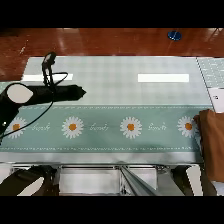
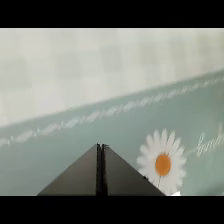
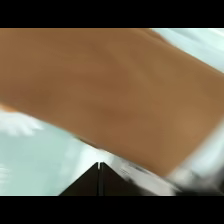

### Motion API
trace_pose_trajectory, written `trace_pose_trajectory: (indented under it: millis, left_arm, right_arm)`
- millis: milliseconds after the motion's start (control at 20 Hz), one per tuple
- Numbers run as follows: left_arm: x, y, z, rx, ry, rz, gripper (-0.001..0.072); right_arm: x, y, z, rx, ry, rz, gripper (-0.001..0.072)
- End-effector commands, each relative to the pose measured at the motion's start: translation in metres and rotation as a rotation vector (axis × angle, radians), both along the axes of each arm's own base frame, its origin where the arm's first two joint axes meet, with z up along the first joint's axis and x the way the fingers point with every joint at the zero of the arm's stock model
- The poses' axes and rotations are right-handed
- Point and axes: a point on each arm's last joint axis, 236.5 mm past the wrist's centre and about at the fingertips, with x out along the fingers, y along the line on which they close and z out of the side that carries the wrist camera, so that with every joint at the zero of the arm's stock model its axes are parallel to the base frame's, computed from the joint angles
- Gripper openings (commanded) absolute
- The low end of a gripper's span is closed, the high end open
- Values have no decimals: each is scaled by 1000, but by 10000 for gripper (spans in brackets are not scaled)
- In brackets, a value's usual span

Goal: Fold the shirts.

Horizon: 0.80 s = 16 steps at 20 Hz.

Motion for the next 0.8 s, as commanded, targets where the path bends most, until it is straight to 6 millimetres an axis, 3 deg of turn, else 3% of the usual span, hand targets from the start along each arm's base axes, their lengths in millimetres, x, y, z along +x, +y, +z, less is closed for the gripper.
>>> trace_pose_trajectory:
  millis: [0, 100, 150, 200, 250, 300, 350, 400, 500, 550, 650, 750]
  left_arm:
    - [45, -5, 58, -69, -139, 24, 18]
    - [63, -11, 108, -78, -216, -20, 18]
    - [68, -16, 129, -84, -244, -45, 18]
    - [73, -22, 147, -96, -264, -61, 18]
    - [75, -29, 157, -120, -258, -60, 18]
    - [74, -39, 155, -119, -252, -79, 17]
    - [69, -44, 136, -57, -228, -113, 17]
    - [64, -38, 96, 75, -168, -140, 17]
    - [58, 5, 8, 337, 9, -75, 18]
    - [56, 25, -20, 393, 81, -28, 18]
    - [57, 41, -33, 384, 142, 30, 18]
    - [61, 50, -33, 382, 144, 53, 19]
  right_arm:
    - [137, 31, 64, 29, -482, 254, 24]
    - [207, 82, 105, -10, -612, 520, 24]
    - [237, 119, 118, -38, -647, 669, 24]
    - [258, 156, 120, -66, -658, 802, 24]
    - [277, 190, 110, -119, -632, 931, 24]
    - [291, 217, 88, -182, -568, 1045, 24]
    - [296, 236, 59, -217, -471, 1134, 24]
    - [296, 249, 23, -238, -342, 1203, 24]
    - [290, 254, -42, -231, -97, 1265, 24]
    - [284, 252, -67, -203, -5, 1275, 24]
    - [272, 247, -101, -149, 133, 1269, 24]
    - [275, 239, -112, -171, 153, 1231, 24]
